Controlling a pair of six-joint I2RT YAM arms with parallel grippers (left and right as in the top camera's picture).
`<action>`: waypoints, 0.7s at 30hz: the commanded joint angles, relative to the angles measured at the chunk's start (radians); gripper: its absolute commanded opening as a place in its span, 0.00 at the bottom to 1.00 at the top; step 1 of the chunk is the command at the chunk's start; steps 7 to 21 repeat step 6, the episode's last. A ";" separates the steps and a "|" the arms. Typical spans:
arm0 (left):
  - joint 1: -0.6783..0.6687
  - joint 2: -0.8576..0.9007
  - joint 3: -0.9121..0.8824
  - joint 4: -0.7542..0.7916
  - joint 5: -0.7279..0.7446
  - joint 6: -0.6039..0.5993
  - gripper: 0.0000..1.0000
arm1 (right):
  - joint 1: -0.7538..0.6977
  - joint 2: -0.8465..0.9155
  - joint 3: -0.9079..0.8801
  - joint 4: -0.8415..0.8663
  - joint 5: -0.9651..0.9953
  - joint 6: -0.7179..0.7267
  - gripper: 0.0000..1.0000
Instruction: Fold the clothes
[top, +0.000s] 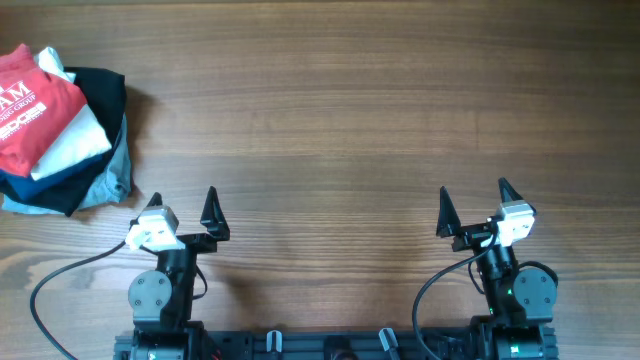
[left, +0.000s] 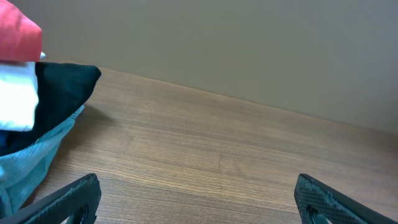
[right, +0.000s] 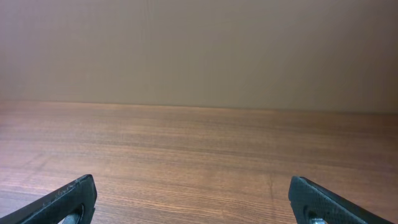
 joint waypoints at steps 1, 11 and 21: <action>-0.004 -0.010 -0.004 0.000 -0.010 0.020 1.00 | -0.005 -0.009 0.000 0.003 -0.016 0.006 1.00; -0.004 -0.010 -0.004 0.000 -0.010 0.020 1.00 | -0.005 -0.009 0.000 0.003 -0.016 0.007 1.00; -0.004 -0.010 -0.004 0.000 -0.010 0.020 1.00 | -0.005 -0.009 0.000 0.003 -0.016 0.007 1.00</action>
